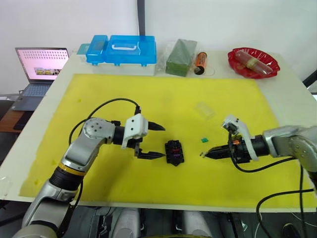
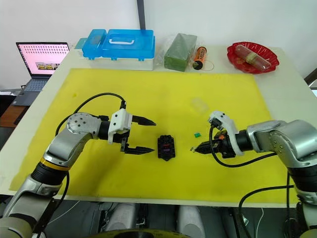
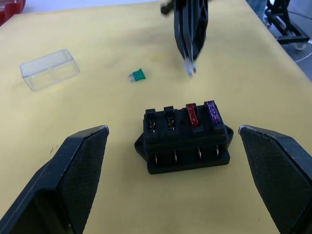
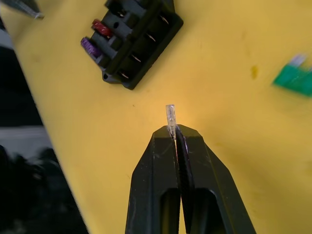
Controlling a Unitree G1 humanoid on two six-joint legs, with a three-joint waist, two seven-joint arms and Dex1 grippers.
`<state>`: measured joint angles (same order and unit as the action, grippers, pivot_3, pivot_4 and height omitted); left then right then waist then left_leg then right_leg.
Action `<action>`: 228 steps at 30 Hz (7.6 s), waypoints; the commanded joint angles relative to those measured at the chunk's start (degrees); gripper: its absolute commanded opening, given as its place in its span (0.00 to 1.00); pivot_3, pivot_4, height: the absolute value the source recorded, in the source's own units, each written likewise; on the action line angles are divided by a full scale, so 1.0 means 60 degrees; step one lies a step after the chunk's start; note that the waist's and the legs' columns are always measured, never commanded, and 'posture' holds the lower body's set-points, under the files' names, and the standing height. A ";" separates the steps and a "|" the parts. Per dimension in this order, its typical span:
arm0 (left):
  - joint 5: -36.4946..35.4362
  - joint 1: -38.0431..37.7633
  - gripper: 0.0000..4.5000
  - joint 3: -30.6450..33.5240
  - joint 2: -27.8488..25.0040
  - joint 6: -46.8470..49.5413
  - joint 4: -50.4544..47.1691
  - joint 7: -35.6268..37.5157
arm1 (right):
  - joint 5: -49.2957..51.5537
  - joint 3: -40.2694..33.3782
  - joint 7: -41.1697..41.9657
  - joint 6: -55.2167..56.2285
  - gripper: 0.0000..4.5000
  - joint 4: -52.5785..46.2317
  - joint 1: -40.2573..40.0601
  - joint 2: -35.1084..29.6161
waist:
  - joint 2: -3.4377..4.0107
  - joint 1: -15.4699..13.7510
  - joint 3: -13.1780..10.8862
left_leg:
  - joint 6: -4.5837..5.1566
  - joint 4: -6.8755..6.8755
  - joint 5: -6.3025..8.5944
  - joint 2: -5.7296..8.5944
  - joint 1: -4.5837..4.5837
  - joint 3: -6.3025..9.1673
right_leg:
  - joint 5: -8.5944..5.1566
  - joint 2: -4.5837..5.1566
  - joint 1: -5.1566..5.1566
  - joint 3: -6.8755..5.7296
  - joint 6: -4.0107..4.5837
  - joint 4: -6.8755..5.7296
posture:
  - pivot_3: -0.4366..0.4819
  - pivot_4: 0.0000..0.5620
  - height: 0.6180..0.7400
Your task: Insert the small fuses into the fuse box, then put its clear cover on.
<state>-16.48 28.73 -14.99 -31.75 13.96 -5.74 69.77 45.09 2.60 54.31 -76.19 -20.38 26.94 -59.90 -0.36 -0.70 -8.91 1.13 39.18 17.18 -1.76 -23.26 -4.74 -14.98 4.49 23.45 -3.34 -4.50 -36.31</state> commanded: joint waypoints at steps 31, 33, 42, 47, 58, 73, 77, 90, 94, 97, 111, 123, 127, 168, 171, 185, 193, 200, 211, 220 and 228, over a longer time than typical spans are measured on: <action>0.0476 -0.0134 1.00 -0.0266 0.0113 -0.0839 0.0142 0.0094 | -0.3668 0.6164 0.1571 0.1453 0.00 -0.0640 0.6468 0.1632 | 0.0006 0.0052 -0.0002 | -0.0001 0.0001 0.0000 0.0001 -0.0018 -0.0014 | 0.0002 0.0008 0.0035 0.0001 0.0003 -0.0017 | 0.48 0.27 1.00; 0.0476 -0.0145 1.00 -0.0269 0.0108 -0.0804 0.0089 0.0086 | -0.3748 0.6182 0.1598 0.1461 0.00 -0.0592 0.6410 0.1682 | 0.0006 0.0050 -0.0002 | -0.0001 0.0001 0.0000 0.0003 -0.0018 -0.0015 | 0.0002 0.0008 0.0035 0.0000 0.0003 -0.0017 | 0.48 0.27 1.00; 0.0521 -0.0289 1.00 -0.0310 0.0105 -0.0801 -0.0063 0.0043 | -0.4001 0.6287 0.1705 0.1423 0.00 -0.0578 0.6105 0.1759 | 0.0006 0.0054 -0.0002 | -0.0001 0.0001 0.0000 0.0002 -0.0018 -0.0015 | 0.0002 0.0006 0.0035 0.0000 0.0003 -0.0018 | 0.48 0.27 1.00; 0.0545 -0.0358 1.00 -0.0322 0.0113 -0.0838 -0.0070 0.0022 | -0.4145 0.6305 0.1738 0.1486 0.00 -0.0516 0.5972 0.1791 | 0.0006 0.0059 -0.0002 | -0.0001 0.0001 -0.0001 0.0002 -0.0017 -0.0015 | 0.0002 0.0006 0.0035 0.0000 0.0003 -0.0018 | 0.48 0.27 1.00; 0.0606 -0.0436 1.00 -0.0316 0.0111 -0.1017 0.0061 0.0018 | -0.4481 0.6345 0.1830 0.1729 0.00 -0.0360 0.5832 0.1754 | 0.0006 0.0057 -0.0002 | -0.0001 0.0001 -0.0001 0.0002 -0.0017 -0.0015 | 0.0002 0.0005 0.0035 -0.0003 0.0003 -0.0018 | 0.48 0.27 1.00; 0.1268 -0.1659 1.00 -0.0717 0.0410 -0.2486 0.0506 -0.0433 | -0.4876 0.6466 0.1978 0.2010 0.00 -0.0054 0.5658 0.1880 | 0.0007 0.0031 -0.0001 | -0.0001 0.0001 -0.0001 0.0002 -0.0015 -0.0013 | 0.0002 0.0016 0.0033 -0.0003 0.0003 -0.0018 | 0.48 0.27 1.00; 0.1149 -0.1484 1.00 -0.0607 0.0350 -0.2447 0.0595 -0.0344 | -0.4956 0.6501 0.2018 0.2052 0.00 0.0031 0.5611 0.1922 | 0.0008 0.0057 -0.0001 | -0.0001 0.0001 -0.0001 0.0002 -0.0012 -0.0013 | 0.0001 0.0019 0.0031 -0.0002 0.0004 -0.0018 | 0.48 0.27 1.00; 0.0454 -0.1007 1.00 -0.0157 0.0279 -0.1641 0.0332 -0.0239 | -0.5112 0.6510 0.2250 0.2038 0.00 0.0015 0.5573 0.1994 | 0.0010 0.0060 0.0000 | -0.0001 0.0001 -0.0001 0.0002 -0.0012 -0.0013 | 0.0002 0.0017 0.0030 -0.0004 0.0004 -0.0018 | 0.48 0.27 1.00; 0.0289 -0.0864 1.00 -0.0127 0.0198 -0.1119 -0.0071 -0.0233 | -0.5193 0.6599 0.2241 0.2049 0.00 0.0035 0.5518 0.2034 | 0.0010 0.0060 0.0000 | -0.0001 0.0001 -0.0001 0.0002 -0.0012 -0.0012 | 0.0002 0.0016 0.0029 -0.0004 0.0004 -0.0018 | 0.48 0.27 1.00; 0.0164 -0.0781 1.00 -0.0111 0.0190 -0.0766 -0.0326 -0.0265 | -0.5271 0.6713 0.2232 0.2041 0.00 0.0027 0.5449 0.2080 | 0.0010 0.0074 0.0000 | -0.0001 0.0001 -0.0001 0.0002 -0.0011 -0.0012 | 0.0002 0.0015 0.0028 -0.0004 0.0004 -0.0018 | 0.48 0.27 1.00; 0.0065 -0.0671 1.00 -0.0219 0.0364 0.0012 -0.0604 -0.0468 | -0.5811 0.7542 0.2009 0.1654 0.00 -0.0243 0.5054 0.2349 | 0.0010 0.0086 0.0015 | -0.0002 0.0001 -0.0001 -0.0002 0.0013 -0.0010 | 0.0001 0.0005 0.0004 -0.0004 0.0004 -0.0019 | 0.48 0.27 1.00; 0.0201 -0.0577 1.00 -0.0263 0.0400 -0.0071 -0.0461 -0.0484 | -0.5538 0.6856 0.2190 0.1501 0.00 -0.0309 0.5142 0.2514 | 0.0012 0.0098 0.0032 | -0.0001 0.0000 0.0000 -0.0002 0.0025 -0.0009 | 0.0000 0.0007 -0.0007 -0.0003 0.0005 -0.0019 | 0.48 0.27 1.00; 0.0193 -0.0570 1.00 -0.0246 0.0385 -0.0079 -0.0451 -0.0471 | -0.5504 0.6668 0.2193 0.1494 0.14 -0.0340 0.5255 0.2512 | 0.0015 0.0123 0.0030 | -0.0001 0.0000 -0.0001 -0.0002 0.0019 -0.0009 | 0.0000 0.0007 -0.0001 -0.0003 0.0005 -0.0019 | 0.48 0.27 1.00; 0.0279 -0.0327 1.00 -0.0156 0.0362 -0.0565 0.0226 -0.0249 | -0.3067 0.0455 -0.0547 0.2904 0.05 -0.1985 0.0590 0.3602 | 0.0017 0.0207 0.0027 | -0.0001 -0.0002 -0.0001 0.0001 -0.0002 0.0004 | 0.0001 0.0006 0.0001 -0.0014 0.0002 -0.0007 | 0.48 0.27 1.00; 0.0287 -0.0302 1.00 -0.0156 0.0377 -0.0592 0.0293 -0.0205 | -0.2898 0.0434 -0.0715 0.3066 0.00 -0.1955 0.0346 0.3690 | 0.0017 0.0206 0.0027 | -0.0001 -0.0002 -0.0001 0.0002 -0.0002 0.0002 | 0.0001 0.0001 0.0001 -0.0013 0.0002 -0.0006 | 0.48 0.27 1.00; 0.0265 -0.0279 1.00 -0.0199 0.0444 -0.0601 0.0409 -0.0163 | -0.2464 0.0588 -0.0991 0.3866 0.00 -0.1349 -0.0693 0.4088 | 0.0017 0.0195 0.0028 | -0.0001 -0.0002 -0.0001 0.0005 -0.0002 0.0002 | 0.0001 -0.0011 0.0000 -0.0013 0.0001 -0.0005 | 0.48 0.27 1.00; 0.0274 -0.0240 1.00 -0.0227 0.0464 -0.0597 0.0457 -0.0143 | -0.2563 0.0857 -0.0951 0.4185 0.00 -0.0799 -0.0763 0.4174 | 0.0017 0.0187 0.0027 | -0.0001 -0.0002 -0.0001 0.0005 -0.0002 0.0002 | 0.0001 -0.0013 -0.0001 -0.0013 0.0001 -0.0005 | 0.48 0.27 1.00; 0.0268 -0.0270 1.00 -0.0215 0.0471 -0.0556 0.0397 -0.0189 | -0.2698 0.1306 -0.0890 0.4283 0.00 -0.0056 -0.0888 0.4152 | 0.0017 0.0191 0.0028 | -0.0001 -0.0002 -0.0001 0.0004 -0.0001 0.0002 | 0.0001 -0.0014 -0.0001 -0.0013 0.0001 -0.0005 | 0.48 0.27 1.00; 0.0290 -0.0323 1.00 -0.0224 0.0522 -0.0556 0.0339 -0.0318 | -0.2686 0.1807 -0.1025 0.3331 0.00 0.0739 -0.1134 0.3972 | 0.0009 0.0175 0.0043 | 0.0000 -0.0002 0.0000 0.0004 0.0027 0.0004 | 0.0000 -0.0010 -0.0033 -0.0013 0.0001 -0.0003 | 0.48 0.27 1.00; 0.0256 -0.0329 1.00 -0.0209 0.0541 -0.0527 0.0278 -0.0323 | -0.2926 0.1971 -0.1175 0.3668 0.00 0.0670 -0.1125 0.4035 | -0.0006 0.0174 0.0088 | 0.0003 -0.0004 0.0002 0.0004 0.0045 0.0006 | -0.0001 0.0003 -0.0052 -0.0013 0.0003 -0.0001 | 0.48 0.27 1.00; 0.0015 -0.0216 1.00 -0.0010 0.0446 -0.0319 0.0130 -0.0225 | -0.2468 0.0984 -0.1298 0.3677 0.00 -0.0080 -0.0508 0.3888 | -0.0002 0.0183 0.0084 | 0.0003 -0.0004 0.0002 0.0003 0.0044 0.0005 | -0.0001 0.0007 -0.0050 -0.0012 0.0003 -0.0001 | 0.48 0.27 1.00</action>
<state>-14.86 26.42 -16.71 -28.65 12.02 -2.71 68.27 29.75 9.97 46.98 -52.50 -19.50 23.64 -35.13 -0.37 0.40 -8.41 1.14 39.16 17.19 -1.75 -23.01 -4.71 -14.98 4.54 23.16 -3.42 -4.49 -36.32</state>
